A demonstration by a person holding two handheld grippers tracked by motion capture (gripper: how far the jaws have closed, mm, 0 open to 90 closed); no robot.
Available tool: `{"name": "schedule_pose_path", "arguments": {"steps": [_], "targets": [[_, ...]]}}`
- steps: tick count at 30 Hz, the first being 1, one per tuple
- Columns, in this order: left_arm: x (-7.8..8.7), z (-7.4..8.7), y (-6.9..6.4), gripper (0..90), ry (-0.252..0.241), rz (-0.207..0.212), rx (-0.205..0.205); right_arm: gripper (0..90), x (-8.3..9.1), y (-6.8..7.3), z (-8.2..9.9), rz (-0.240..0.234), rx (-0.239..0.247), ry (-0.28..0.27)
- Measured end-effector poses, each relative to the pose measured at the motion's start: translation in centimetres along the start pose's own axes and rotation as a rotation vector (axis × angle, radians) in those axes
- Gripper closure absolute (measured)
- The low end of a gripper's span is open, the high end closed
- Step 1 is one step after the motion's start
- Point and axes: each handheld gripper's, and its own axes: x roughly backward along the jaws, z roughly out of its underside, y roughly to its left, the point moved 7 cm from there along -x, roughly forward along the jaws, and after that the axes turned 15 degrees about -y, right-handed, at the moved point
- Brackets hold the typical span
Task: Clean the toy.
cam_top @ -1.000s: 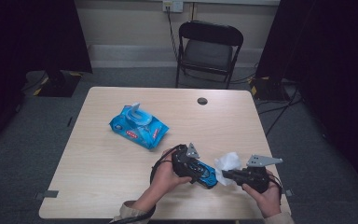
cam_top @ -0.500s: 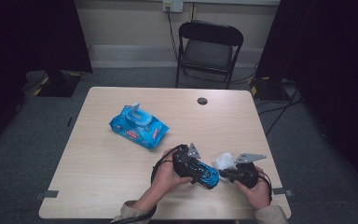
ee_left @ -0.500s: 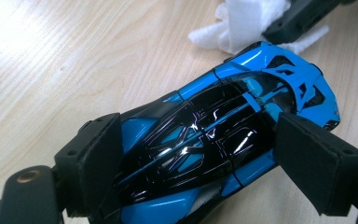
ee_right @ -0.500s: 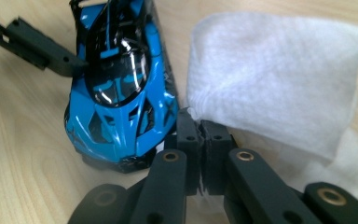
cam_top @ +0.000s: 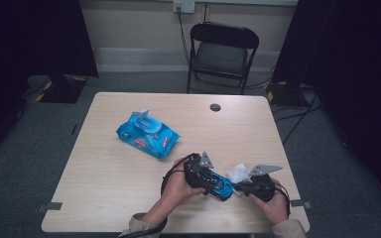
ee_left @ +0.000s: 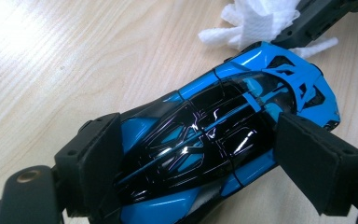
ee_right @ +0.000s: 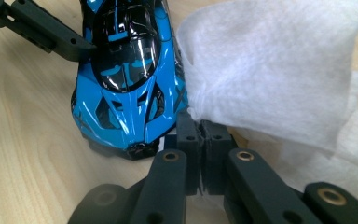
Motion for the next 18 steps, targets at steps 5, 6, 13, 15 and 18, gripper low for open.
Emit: {"name": "schedule_pose_path", "arguments": {"steps": [5, 6, 13, 15, 18], "targets": [[0.0, 0.0, 0.0, 15.8, -0.002, 0.0, -0.001, 88.3, 0.4, 0.2, 0.2, -0.008, 0.014, 0.01], [0.0, 0.0, 0.0, 15.8, 0.0, 0.001, -0.004, 88.3, 0.5, 0.3, 0.2, -0.009, 0.02, 0.015], [0.1, 0.1, 0.0, 15.9, -0.004, -0.001, -0.004, 88.3, 1.1, 0.9, 0.6, -0.031, 0.034, 0.037], [0.1, 0.1, 0.0, 15.8, -0.003, -0.001, -0.004, 88.3, 1.1, 1.0, 0.6, -0.033, 0.038, 0.039], [0.1, 0.1, 0.0, 15.8, -0.001, -0.001, -0.004, 88.3, 1.4, 1.6, 0.9, -0.051, 0.046, 0.047]]}}
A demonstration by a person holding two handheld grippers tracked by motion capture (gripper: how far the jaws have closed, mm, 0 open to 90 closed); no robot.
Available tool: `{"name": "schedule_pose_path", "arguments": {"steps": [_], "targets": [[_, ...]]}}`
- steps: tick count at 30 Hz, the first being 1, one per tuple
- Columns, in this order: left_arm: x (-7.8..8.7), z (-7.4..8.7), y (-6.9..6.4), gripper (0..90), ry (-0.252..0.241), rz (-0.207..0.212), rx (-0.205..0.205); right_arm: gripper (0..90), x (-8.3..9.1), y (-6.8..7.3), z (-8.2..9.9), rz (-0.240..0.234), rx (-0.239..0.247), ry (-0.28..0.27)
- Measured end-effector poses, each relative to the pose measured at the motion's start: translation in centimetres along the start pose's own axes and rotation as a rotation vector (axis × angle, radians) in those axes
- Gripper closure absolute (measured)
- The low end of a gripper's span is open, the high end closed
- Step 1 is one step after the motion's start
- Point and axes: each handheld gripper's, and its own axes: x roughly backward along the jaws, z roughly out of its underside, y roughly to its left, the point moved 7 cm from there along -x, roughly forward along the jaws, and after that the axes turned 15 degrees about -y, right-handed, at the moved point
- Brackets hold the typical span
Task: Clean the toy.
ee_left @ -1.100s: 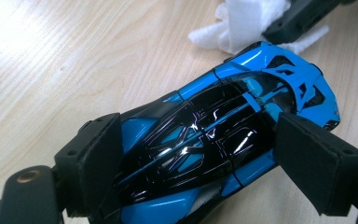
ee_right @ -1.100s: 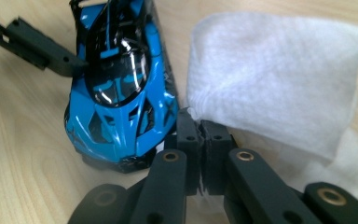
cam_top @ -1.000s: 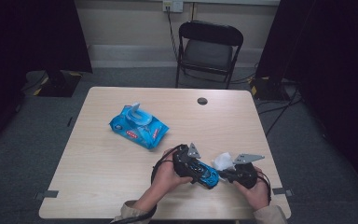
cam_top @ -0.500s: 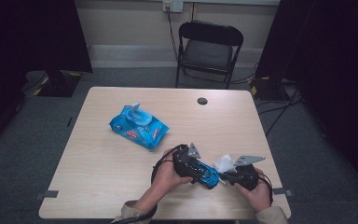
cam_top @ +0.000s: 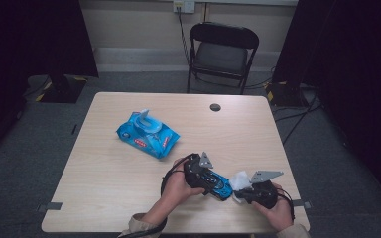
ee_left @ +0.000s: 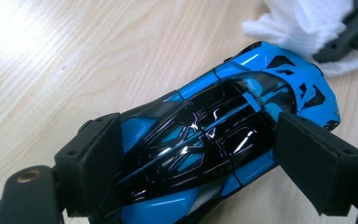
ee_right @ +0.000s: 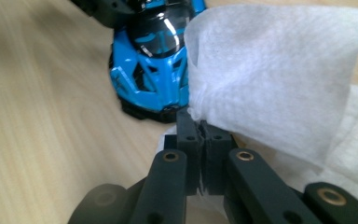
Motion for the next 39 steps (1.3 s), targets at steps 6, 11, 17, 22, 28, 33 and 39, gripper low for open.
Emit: {"name": "schedule_pose_path", "arguments": {"steps": [6, 11, 17, 22, 28, 33, 39], "targets": [[0.0, 0.0, 0.0, 15.8, 0.004, -0.002, -0.001, 88.3, 0.2, 1.0, 0.3, -0.023, 0.01, 0.009], [0.0, 0.0, 0.0, 15.8, 0.005, -0.003, 0.0, 88.3, 0.1, 2.0, 0.4, -0.058, 0.022, 0.018], [0.0, 0.0, 0.0, 15.9, 0.003, -0.005, -0.001, 88.4, -0.3, 2.9, 0.3, -0.082, 0.033, 0.024], [0.0, 0.0, 0.0, 15.9, 0.003, -0.006, -0.001, 88.4, -0.8, 3.9, 0.2, -0.115, 0.039, 0.024], [0.0, 0.0, 0.0, 16.0, 0.005, -0.006, -0.002, 88.4, -1.3, 4.6, 0.1, -0.142, 0.04, 0.024], [0.0, 0.0, 0.0, 16.0, 0.005, -0.005, -0.003, 88.4, -1.9, 5.4, -0.1, -0.161, 0.054, 0.022], [0.0, 0.0, -0.1, 16.0, 0.0, -0.007, -0.001, 88.4, -2.2, 6.4, -0.7, -0.194, 0.05, 0.004]]}}
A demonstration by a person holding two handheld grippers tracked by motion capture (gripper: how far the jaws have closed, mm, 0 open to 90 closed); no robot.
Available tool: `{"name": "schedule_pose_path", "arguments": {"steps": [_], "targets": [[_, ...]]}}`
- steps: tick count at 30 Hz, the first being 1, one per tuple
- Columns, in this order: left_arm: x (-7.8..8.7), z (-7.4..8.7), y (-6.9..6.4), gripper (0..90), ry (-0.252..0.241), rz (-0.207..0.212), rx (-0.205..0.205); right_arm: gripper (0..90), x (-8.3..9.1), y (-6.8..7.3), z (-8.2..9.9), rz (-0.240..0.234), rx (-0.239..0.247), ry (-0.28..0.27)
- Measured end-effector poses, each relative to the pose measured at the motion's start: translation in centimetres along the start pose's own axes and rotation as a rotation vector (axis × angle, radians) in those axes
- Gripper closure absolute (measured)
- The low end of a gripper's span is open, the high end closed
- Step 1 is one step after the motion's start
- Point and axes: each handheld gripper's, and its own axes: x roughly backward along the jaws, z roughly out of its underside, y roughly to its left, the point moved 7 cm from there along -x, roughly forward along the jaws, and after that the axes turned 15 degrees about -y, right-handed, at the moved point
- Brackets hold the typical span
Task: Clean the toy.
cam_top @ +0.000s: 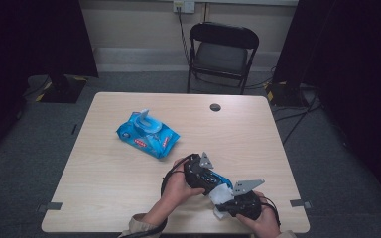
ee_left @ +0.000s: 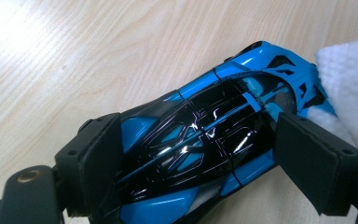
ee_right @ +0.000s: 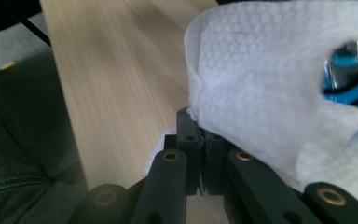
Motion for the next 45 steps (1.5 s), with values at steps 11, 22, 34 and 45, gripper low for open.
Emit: {"name": "schedule_pose_path", "arguments": {"steps": [11, 22, 34, 45], "targets": [[0.0, 0.0, 0.0, 16.0, -0.005, 0.0, 0.001, 88.4, 2.9, -1.4, -2.5, 0.039, -0.056, -0.157], [-0.1, 0.0, 0.0, 16.0, 0.0, 0.005, -0.003, 88.3, 5.2, -6.5, -3.0, 0.234, -0.055, -0.189], [-0.2, -0.1, -0.2, 16.0, 0.0, 0.009, -0.005, 88.2, 2.1, -9.3, -0.8, 0.272, -0.093, -0.087], [-0.2, -0.1, -0.1, 16.0, -0.005, 0.009, -0.001, 88.2, 2.0, -8.7, -0.1, 0.246, -0.111, -0.07]]}}
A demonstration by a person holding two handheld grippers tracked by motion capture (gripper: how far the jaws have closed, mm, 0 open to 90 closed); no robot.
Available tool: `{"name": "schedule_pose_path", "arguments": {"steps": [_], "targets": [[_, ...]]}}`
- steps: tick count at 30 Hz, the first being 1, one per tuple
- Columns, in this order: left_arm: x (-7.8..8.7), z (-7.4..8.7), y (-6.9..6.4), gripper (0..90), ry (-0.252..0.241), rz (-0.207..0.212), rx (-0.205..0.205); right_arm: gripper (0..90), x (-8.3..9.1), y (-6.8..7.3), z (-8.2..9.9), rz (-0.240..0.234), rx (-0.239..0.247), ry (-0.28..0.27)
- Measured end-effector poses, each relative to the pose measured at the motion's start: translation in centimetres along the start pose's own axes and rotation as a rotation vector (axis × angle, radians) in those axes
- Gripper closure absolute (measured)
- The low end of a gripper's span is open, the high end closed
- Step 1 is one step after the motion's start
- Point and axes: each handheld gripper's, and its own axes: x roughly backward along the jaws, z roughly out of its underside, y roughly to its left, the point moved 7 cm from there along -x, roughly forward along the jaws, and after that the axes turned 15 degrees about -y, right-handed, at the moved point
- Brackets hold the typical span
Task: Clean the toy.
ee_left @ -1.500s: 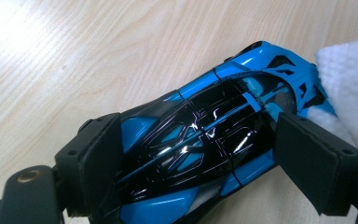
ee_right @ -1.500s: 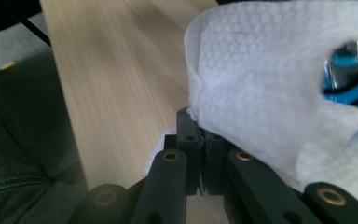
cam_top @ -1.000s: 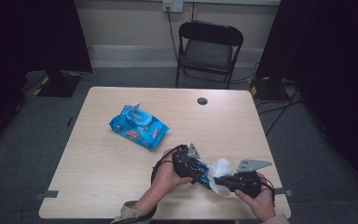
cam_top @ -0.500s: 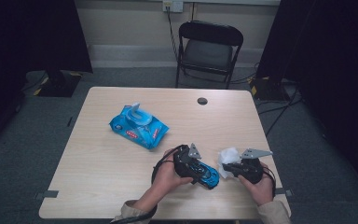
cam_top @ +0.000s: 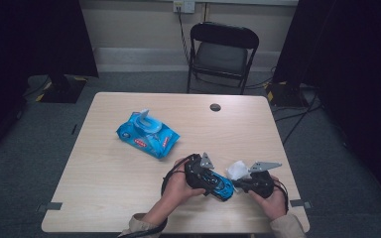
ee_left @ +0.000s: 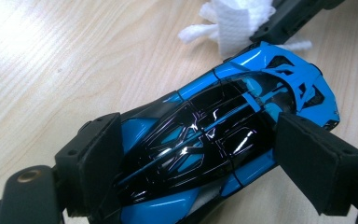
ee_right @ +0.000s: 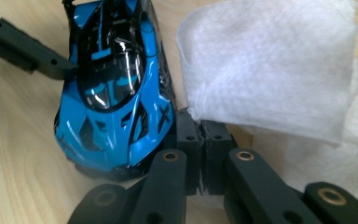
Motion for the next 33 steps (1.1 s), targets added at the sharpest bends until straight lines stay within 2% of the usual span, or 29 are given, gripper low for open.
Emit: {"name": "schedule_pose_path", "arguments": {"steps": [9, 17, 27, 33], "targets": [[0.0, 0.0, 0.0, 16.0, 0.005, 0.0, 0.0, 88.2, 1.1, 0.7, 0.7, -0.029, 0.006, 0.022], [0.0, 0.0, 0.0, 16.0, 0.005, -0.001, -0.001, 88.3, 2.1, 2.1, 1.4, -0.079, 0.011, 0.043], [0.1, 0.0, 0.0, 16.0, 0.005, -0.005, 0.0, 88.4, 2.4, 3.3, 1.9, -0.12, 0.007, 0.053], [0.1, 0.0, 0.0, 16.1, 0.005, -0.007, -0.001, 88.4, 2.3, 4.6, 2.1, -0.161, 0.029, 0.071]]}}
